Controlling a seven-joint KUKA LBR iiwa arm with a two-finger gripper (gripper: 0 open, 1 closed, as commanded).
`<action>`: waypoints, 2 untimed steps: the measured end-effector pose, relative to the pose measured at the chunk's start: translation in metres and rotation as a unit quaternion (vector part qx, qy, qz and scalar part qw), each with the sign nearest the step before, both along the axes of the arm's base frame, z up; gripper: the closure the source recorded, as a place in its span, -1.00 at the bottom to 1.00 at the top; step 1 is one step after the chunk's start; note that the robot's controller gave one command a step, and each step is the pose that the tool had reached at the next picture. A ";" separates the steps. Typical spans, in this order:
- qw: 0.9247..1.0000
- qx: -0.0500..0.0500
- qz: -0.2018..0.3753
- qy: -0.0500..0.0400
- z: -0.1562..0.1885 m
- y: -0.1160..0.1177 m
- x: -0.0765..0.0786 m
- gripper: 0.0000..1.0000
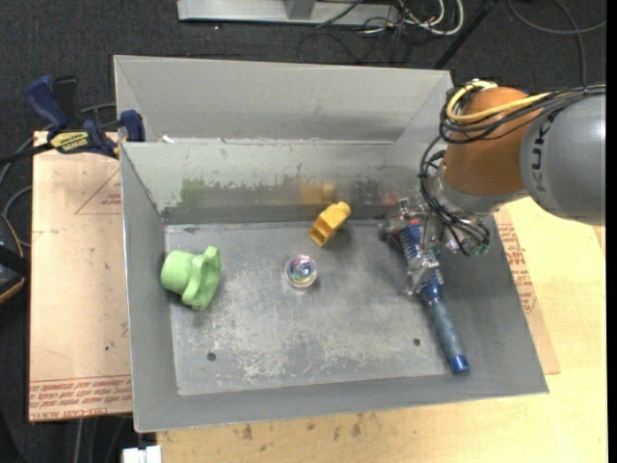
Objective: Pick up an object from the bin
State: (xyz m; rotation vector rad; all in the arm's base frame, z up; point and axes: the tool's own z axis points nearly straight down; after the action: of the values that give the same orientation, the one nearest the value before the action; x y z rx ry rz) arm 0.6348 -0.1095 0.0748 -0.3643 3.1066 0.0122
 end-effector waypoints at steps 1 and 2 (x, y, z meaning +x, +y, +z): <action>0.989 0.004 0.145 0.006 0.013 -0.019 -0.008 -1.00; 0.996 -0.001 0.086 0.003 0.054 -0.039 0.017 -1.00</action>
Offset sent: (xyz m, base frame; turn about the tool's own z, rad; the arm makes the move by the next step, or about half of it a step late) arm -0.0112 -0.0419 0.0206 -0.3038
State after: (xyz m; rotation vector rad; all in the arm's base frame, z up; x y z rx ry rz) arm 0.6520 -0.1489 0.1291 -0.6312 3.0715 0.0115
